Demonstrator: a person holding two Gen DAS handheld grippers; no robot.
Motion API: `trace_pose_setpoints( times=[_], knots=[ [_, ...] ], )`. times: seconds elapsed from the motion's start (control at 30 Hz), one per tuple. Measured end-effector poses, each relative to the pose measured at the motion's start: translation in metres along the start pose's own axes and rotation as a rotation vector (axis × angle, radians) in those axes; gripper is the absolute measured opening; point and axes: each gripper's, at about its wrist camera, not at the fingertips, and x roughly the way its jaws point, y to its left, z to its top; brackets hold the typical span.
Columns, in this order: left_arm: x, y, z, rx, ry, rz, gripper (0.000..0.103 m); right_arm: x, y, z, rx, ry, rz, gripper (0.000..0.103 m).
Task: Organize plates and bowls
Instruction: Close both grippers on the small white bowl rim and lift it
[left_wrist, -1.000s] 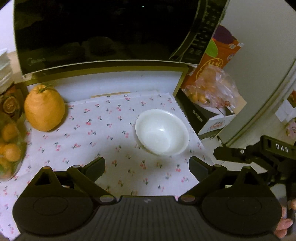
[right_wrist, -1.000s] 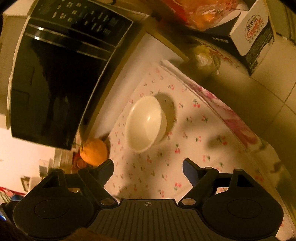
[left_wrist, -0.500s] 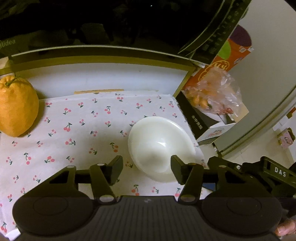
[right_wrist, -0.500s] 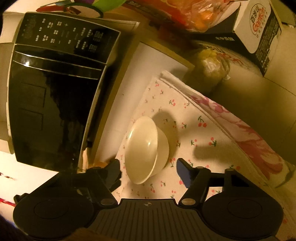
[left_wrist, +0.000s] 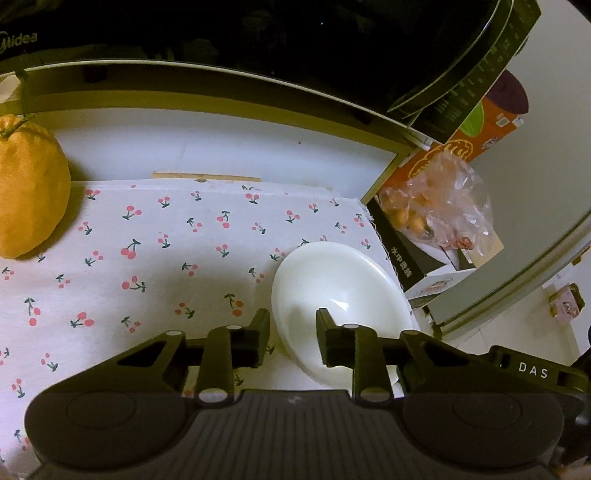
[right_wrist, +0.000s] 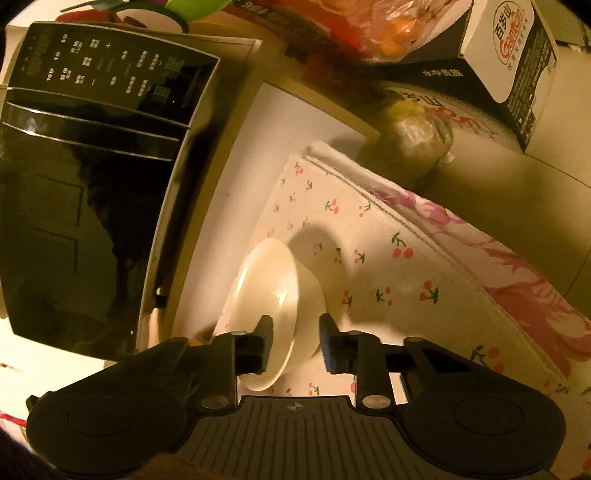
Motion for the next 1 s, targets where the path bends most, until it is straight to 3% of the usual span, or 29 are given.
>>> trace_pose_setpoints(
  times=[0.2,0.57,1.0],
  knots=[
    [0.0,-0.002,0.0,0.01,-0.017,0.015,0.013,-0.001,-0.001,0.0,-0.003,-0.013,0.0,0.01],
    [-0.013,-0.006,-0.003,0.047,-0.038,0.039,0.011,-0.011,0.012,-0.005,-0.047,-0.021,0.001,0.009],
    [-0.056,-0.011,-0.017,0.036,-0.07,0.068,0.01,-0.037,0.039,-0.026,-0.081,0.002,0.018,0.009]
  ],
)
